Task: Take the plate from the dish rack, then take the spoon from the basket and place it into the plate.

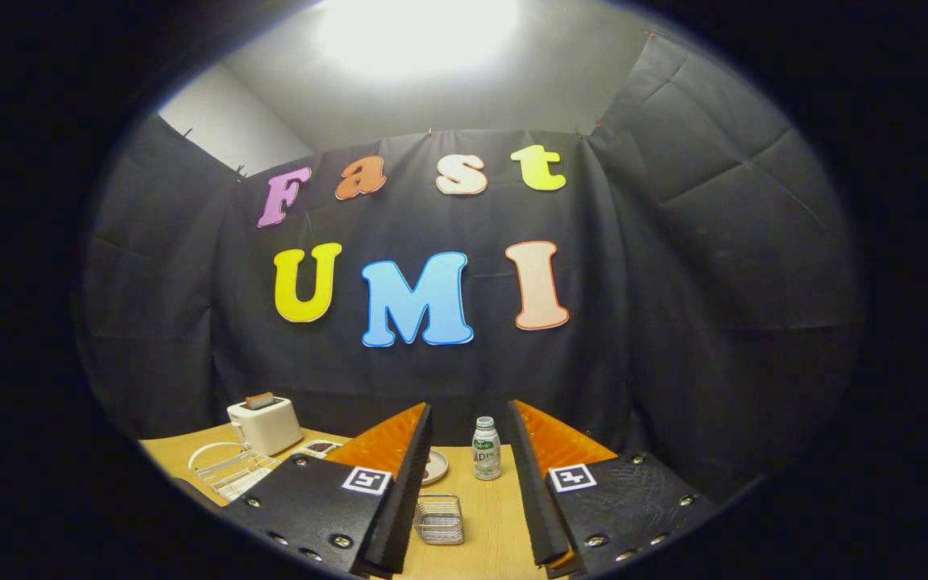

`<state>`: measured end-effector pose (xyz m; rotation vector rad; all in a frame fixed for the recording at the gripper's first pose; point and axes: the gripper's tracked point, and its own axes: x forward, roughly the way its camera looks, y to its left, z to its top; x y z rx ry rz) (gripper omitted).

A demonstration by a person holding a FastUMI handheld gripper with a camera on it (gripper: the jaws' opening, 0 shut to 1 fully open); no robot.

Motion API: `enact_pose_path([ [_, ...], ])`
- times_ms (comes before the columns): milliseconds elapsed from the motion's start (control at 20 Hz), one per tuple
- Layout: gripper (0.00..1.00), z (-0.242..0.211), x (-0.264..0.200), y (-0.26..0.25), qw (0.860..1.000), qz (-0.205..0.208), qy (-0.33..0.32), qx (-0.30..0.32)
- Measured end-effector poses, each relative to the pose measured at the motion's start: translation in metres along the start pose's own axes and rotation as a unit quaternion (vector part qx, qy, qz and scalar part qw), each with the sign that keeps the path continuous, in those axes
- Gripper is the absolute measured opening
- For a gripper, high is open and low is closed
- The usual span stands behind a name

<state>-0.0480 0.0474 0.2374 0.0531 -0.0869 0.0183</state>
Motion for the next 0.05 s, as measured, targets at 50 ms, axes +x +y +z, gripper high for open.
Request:
enact_pose_path([
  [50, 0.57, -0.0039, 0.0012, -0.0066, 1.000, -0.002, -0.003, -0.005],
])
